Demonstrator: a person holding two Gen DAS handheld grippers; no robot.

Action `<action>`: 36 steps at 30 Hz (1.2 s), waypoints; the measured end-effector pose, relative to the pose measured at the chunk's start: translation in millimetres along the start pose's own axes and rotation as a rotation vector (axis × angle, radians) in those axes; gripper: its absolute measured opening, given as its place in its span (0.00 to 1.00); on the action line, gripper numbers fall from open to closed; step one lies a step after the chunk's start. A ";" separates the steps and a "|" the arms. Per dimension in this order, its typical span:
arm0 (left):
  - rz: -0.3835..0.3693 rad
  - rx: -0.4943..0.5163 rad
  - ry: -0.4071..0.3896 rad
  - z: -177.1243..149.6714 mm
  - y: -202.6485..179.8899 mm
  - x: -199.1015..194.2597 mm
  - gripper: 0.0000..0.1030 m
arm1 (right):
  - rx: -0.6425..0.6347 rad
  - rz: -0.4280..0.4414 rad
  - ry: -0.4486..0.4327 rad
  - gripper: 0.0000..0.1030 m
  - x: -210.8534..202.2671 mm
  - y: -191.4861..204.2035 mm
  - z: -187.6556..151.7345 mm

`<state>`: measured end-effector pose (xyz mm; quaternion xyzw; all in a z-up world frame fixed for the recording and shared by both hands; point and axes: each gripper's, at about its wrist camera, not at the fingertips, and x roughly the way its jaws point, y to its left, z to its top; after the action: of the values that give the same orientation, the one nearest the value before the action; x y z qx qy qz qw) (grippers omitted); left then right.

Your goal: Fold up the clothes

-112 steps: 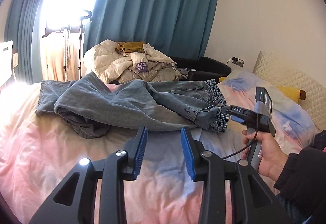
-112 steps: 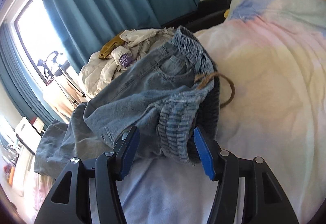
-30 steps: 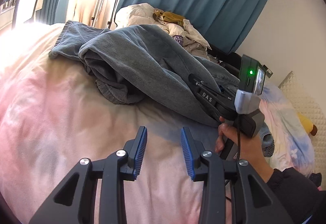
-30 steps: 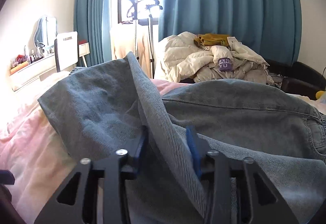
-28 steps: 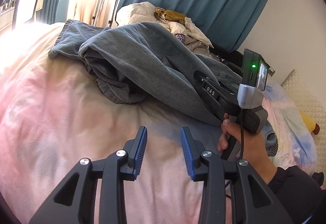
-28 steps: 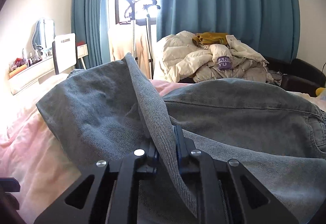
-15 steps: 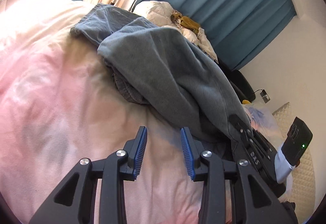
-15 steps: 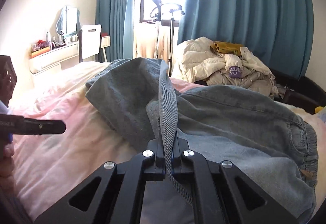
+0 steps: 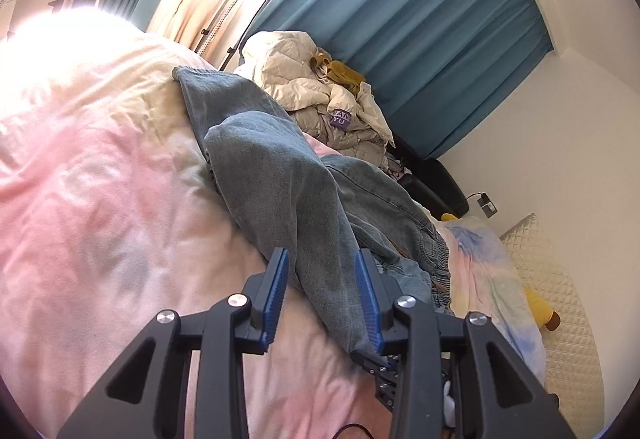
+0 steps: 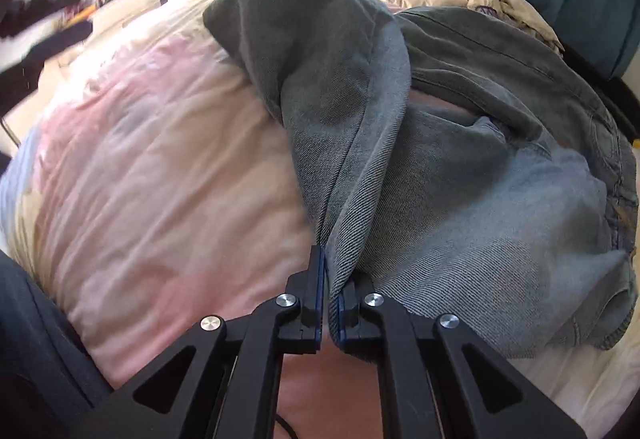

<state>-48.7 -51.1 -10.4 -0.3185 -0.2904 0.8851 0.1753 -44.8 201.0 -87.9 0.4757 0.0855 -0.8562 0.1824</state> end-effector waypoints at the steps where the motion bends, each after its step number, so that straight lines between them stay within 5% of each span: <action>1: 0.001 0.000 -0.004 0.3 1.1 -1.9 0.34 | 0.045 0.026 -0.016 0.14 -8.2 -6.8 0.3; 3: -0.001 -0.008 -0.008 1.0 3.6 -4.0 0.34 | 0.114 0.075 -0.043 0.25 -26.0 -19.8 -3.4; 6: 0.002 -0.018 -0.005 0.8 5.9 -0.3 0.34 | 0.198 0.119 -0.103 0.26 -58.1 -45.7 -13.5; 9: 0.010 -0.021 0.009 -2.2 6.4 5.2 0.34 | 0.337 0.065 -0.168 0.29 -83.2 -88.7 -18.1; 13: 0.010 -0.032 0.023 -4.9 7.2 9.2 0.34 | 0.792 -0.036 -0.253 0.42 -92.1 -188.4 -49.0; 17: 0.007 -0.044 0.033 -7.1 8.5 11.7 0.34 | 1.343 0.049 -0.308 0.42 -75.3 -274.3 -123.3; 20: -0.002 -0.066 0.049 -7.5 10.3 16.7 0.34 | 1.572 0.087 -0.327 0.43 -63.4 -300.2 -166.5; 21: -0.005 -0.073 0.054 -7.6 10.7 18.6 0.34 | 1.623 0.117 -0.320 0.50 -58.4 -303.4 -173.8; 24: -0.015 -0.083 0.074 -9.1 10.7 24.2 0.34 | 1.660 0.171 -0.292 0.65 -45.9 -307.5 -173.0; 30: -0.026 -0.100 0.101 -11.3 12.2 32.5 0.34 | 1.638 0.114 -0.281 0.68 -27.0 -322.9 -161.3; 32: -0.031 -0.109 0.110 -10.8 13.1 36.4 0.34 | 1.626 0.086 -0.275 0.65 -21.7 -328.0 -158.8; 36: -0.028 -0.119 0.126 -10.9 14.4 44.2 0.34 | 1.565 0.002 -0.267 0.43 -22.1 -331.0 -147.3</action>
<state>-75.7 -36.0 -46.7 -0.3792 -0.3352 0.8421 0.1864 -49.0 557.4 -156.6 0.3593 -0.5642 -0.7172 -0.1954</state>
